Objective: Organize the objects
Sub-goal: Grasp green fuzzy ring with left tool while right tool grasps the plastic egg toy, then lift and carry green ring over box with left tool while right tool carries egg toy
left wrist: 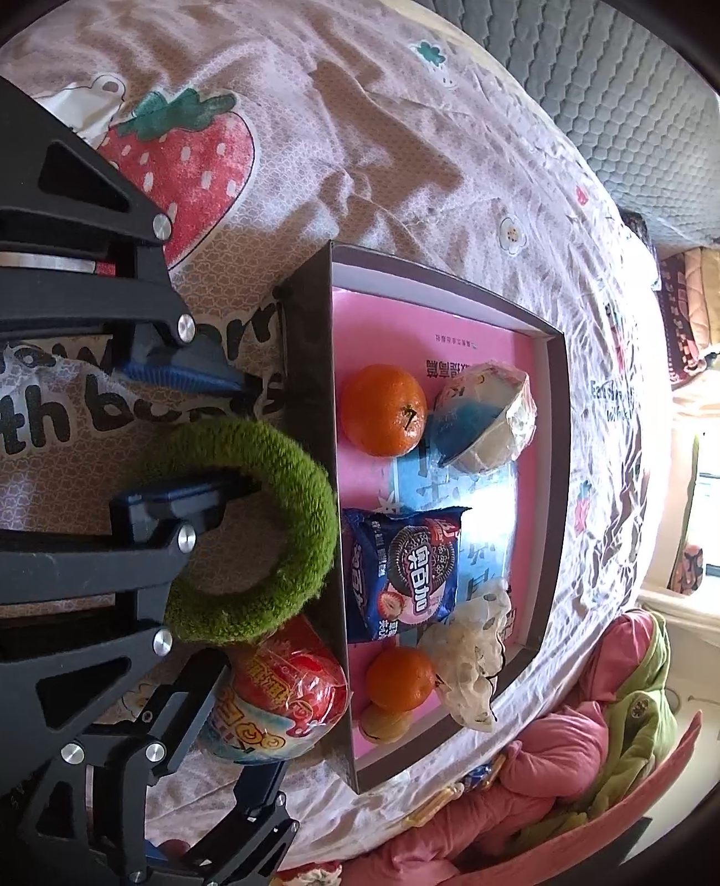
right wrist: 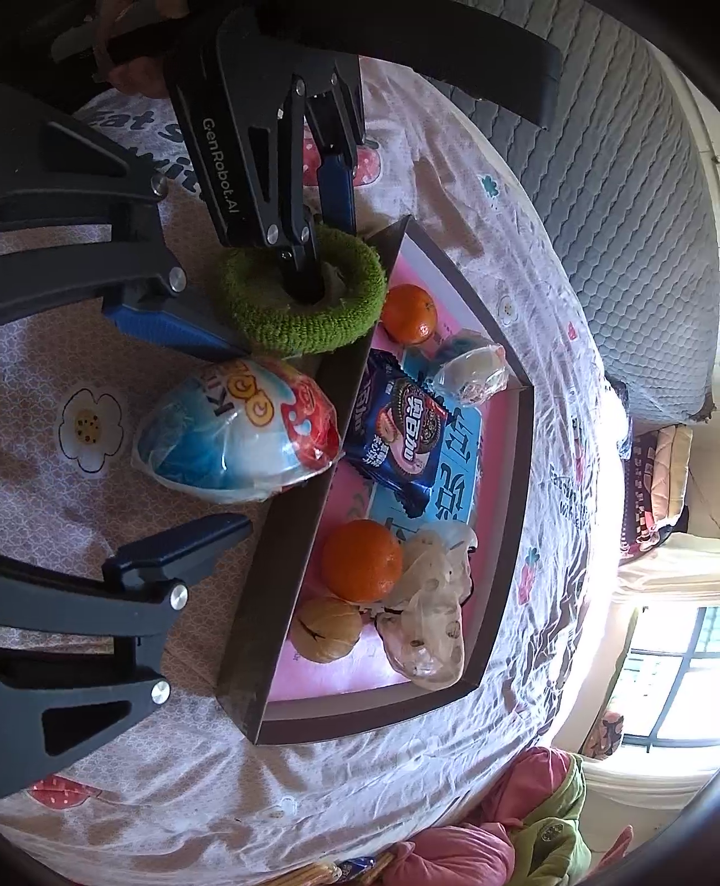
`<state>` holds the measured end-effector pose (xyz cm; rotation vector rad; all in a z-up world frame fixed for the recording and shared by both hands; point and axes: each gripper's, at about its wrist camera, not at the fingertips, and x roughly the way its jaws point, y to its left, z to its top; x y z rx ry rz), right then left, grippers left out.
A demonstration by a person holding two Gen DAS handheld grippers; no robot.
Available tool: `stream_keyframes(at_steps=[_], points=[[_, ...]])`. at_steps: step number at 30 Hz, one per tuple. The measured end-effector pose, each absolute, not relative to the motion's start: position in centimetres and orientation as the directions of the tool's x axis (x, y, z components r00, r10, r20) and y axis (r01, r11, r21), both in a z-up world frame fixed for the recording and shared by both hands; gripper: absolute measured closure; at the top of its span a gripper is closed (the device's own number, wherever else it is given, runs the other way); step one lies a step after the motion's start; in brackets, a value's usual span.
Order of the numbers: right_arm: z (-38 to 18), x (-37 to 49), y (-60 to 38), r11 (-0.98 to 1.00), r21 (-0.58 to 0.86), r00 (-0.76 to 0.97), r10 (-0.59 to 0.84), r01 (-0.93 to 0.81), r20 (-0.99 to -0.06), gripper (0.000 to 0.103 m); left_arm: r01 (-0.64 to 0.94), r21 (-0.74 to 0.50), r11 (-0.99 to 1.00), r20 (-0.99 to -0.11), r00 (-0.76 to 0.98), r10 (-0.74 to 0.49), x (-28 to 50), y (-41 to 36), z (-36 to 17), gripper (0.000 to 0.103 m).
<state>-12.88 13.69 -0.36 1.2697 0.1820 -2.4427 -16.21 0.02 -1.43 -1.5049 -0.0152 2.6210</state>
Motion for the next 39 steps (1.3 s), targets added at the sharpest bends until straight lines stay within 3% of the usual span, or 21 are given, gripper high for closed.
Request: stream_keyframes(at_steps=[4,23,39], points=[[-0.1,-12.6,13.4,-0.917,0.039,-0.531,-0.264,0.397,-0.805,0.052,-0.120,-0.025,-0.993,-0.846,-0.527,0.085,-15.7,0.7,-1.0,0.089],[3.0,-12.7,15.3,-0.927,0.092,-0.590,-0.305,0.363,-0.747,0.052,-0.105,-0.009,-0.994,-0.755,-0.651,0.075,-14.9,0.9,3.8,0.089],[7.7,-14.7,18.6,-0.960,0.079,-0.714,-0.254,0.270,-0.652,0.052,-0.063,-0.045,-0.997,-0.668,-0.740,0.077,-16.3,1.0,7.8,0.089]])
